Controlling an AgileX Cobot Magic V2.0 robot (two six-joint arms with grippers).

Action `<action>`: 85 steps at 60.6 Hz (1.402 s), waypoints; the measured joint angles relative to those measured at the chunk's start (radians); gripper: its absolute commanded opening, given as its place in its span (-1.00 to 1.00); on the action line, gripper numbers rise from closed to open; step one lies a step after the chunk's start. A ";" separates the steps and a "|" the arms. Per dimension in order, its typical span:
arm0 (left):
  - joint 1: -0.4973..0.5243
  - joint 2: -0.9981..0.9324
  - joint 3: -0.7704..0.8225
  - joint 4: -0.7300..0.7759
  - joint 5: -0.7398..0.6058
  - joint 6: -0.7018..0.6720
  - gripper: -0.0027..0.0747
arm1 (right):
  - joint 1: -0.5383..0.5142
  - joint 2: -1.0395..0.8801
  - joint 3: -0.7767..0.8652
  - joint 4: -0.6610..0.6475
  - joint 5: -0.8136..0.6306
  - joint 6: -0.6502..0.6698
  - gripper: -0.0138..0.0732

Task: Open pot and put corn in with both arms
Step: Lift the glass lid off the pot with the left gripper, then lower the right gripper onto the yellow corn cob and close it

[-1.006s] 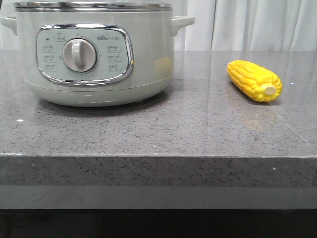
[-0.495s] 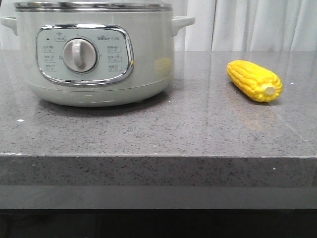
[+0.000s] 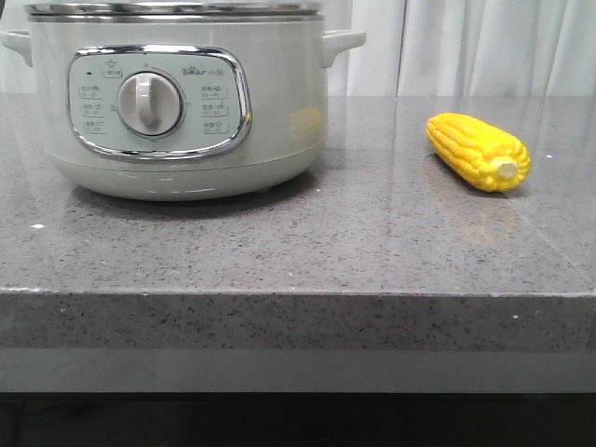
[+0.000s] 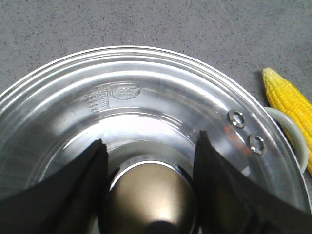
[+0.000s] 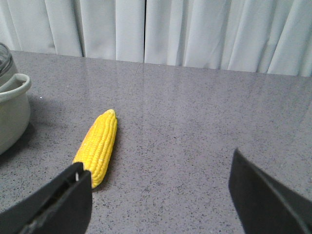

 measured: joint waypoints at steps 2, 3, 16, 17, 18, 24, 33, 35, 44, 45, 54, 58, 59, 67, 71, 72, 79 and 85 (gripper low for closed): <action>0.000 -0.007 -0.004 0.002 0.005 0.000 -0.20 | 0.000 0.000 0.000 0.000 0.000 0.000 0.68; 0.000 -0.010 -0.006 0.004 0.007 0.000 -0.20 | 0.000 0.000 0.000 0.000 0.000 0.000 0.68; 0.000 -0.054 -0.020 0.008 0.014 0.000 -0.20 | 0.000 0.000 0.000 0.000 0.000 0.000 0.68; 0.000 -0.056 -0.021 0.008 0.016 0.000 -0.20 | 0.000 0.000 0.000 0.000 0.000 0.000 0.68; 0.000 -0.056 -0.021 0.008 0.016 0.000 -0.20 | 0.000 0.000 0.000 0.000 0.000 0.000 0.68; 0.000 -0.063 -0.023 0.010 0.040 0.000 -0.20 | 0.000 0.000 0.000 0.000 0.000 0.000 0.68; 0.000 -0.106 -0.023 0.037 0.081 0.000 -0.20 | 0.000 0.000 0.000 0.000 0.000 0.000 0.68; 0.000 -0.119 -0.023 0.044 0.088 0.000 -0.20 | 0.000 0.002 0.000 0.000 0.000 0.000 0.68; 0.000 -0.208 -0.017 0.075 0.108 0.000 -0.20 | 0.000 0.014 0.000 0.000 0.000 0.000 0.68; 0.000 -0.217 -0.012 0.077 0.110 0.000 -0.20 | 0.000 0.019 0.000 0.000 0.000 0.000 0.68; 0.000 -0.314 0.066 0.087 0.116 0.000 -0.20 | 0.000 0.083 0.000 0.000 -0.002 0.000 0.68; 0.000 -0.360 0.129 0.087 0.118 0.000 -0.20 | 0.000 0.123 -0.002 0.000 -0.008 0.000 0.68; 0.000 -0.369 0.143 0.087 0.118 0.000 -0.20 | 0.000 0.133 -0.002 0.000 -0.008 0.000 0.68; 0.000 -0.455 0.274 0.088 0.116 0.000 -0.20 | 0.024 0.228 -0.025 0.000 -0.017 0.000 0.68; 0.000 -0.497 0.332 0.091 0.111 0.000 -0.20 | 0.044 0.293 -0.043 0.000 -0.027 0.000 0.68; 0.000 -0.511 0.344 0.090 0.108 0.000 -0.20 | 0.051 0.307 -0.047 0.000 -0.027 0.000 0.68; 0.000 -0.574 0.410 0.092 0.098 0.000 -0.20 | 0.090 0.441 -0.101 0.000 -0.039 0.000 0.68; 0.000 -0.618 0.438 0.092 0.096 -0.004 -0.20 | 0.121 0.557 -0.158 0.009 -0.041 0.000 0.68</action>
